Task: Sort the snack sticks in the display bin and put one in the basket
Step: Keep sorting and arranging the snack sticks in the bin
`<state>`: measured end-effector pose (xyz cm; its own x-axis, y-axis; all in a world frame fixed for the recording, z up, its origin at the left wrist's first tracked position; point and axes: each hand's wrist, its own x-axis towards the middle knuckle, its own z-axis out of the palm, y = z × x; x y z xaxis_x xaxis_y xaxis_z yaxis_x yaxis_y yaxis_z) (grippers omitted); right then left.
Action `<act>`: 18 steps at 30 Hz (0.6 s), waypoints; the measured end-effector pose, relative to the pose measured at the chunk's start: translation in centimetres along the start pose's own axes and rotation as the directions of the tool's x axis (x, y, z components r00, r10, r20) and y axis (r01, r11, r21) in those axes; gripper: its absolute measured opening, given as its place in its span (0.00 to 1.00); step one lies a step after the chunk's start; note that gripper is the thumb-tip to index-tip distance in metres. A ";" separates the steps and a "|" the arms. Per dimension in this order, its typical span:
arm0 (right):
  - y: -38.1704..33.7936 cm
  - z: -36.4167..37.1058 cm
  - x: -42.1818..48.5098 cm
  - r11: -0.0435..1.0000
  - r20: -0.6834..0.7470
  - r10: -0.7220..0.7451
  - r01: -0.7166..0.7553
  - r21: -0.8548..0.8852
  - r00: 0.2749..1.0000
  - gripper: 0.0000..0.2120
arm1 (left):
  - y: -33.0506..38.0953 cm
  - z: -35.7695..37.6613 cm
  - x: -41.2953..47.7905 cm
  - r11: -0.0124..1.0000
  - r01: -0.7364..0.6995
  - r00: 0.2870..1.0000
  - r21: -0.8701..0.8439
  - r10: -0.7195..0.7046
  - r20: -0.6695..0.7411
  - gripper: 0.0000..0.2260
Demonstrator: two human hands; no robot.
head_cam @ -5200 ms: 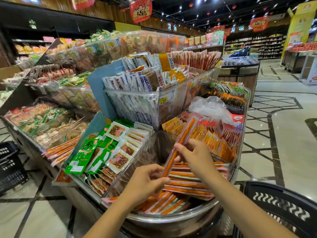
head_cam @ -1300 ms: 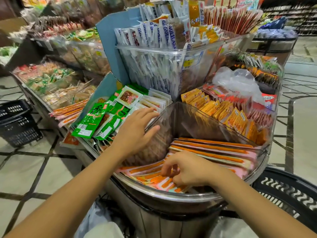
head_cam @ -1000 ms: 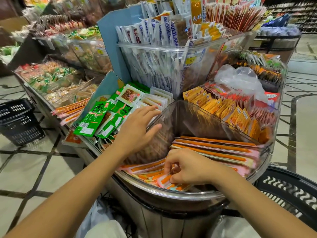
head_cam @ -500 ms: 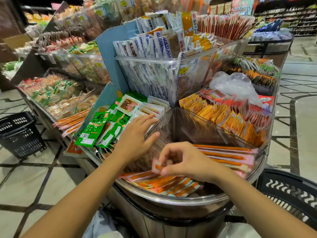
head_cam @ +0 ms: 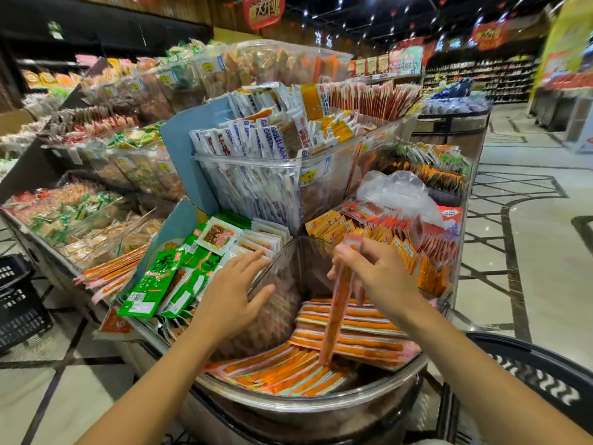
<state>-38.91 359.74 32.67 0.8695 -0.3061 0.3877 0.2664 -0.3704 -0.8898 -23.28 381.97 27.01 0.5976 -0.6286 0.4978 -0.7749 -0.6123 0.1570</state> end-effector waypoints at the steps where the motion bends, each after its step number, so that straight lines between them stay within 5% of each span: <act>1: -0.3 -0.2 -0.1 0.999 0.012 0.025 -0.026 0.030 1.000 0.17 | 0.0 0.0 0.0 1.000 -0.002 1.000 0.004 0.002 -0.003 0.28; 6: -1.3 -1.4 -0.2 0.989 -0.007 0.116 -0.115 0.091 0.993 0.27 | 1.0 -0.6 -0.4 0.992 -0.092 0.991 0.088 0.099 -0.089 0.21; 9: -1.9 -2.0 -0.3 0.996 -0.067 0.082 -0.079 0.048 0.994 0.27 | 4.2 -0.7 -1.2 0.990 -0.141 0.984 -0.016 0.138 -0.116 0.17; 14: -2.7 -2.0 -0.2 0.981 -0.166 0.060 -0.028 0.189 0.984 0.24 | 9.3 0.5 -3.0 0.878 0.039 0.980 -0.478 0.060 0.192 0.16; 18: -2.0 -1.8 0.4 0.965 -0.196 0.097 -0.044 0.259 0.976 0.23 | 9.4 0.8 -3.0 0.812 0.130 0.956 -0.568 0.048 0.288 0.11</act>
<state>-39.87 358.77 34.98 0.7930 -0.5062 0.3389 0.3263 -0.1169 -0.9380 -32.19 377.70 26.26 0.5937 -0.7688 0.2377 -0.6686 -0.3069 0.6773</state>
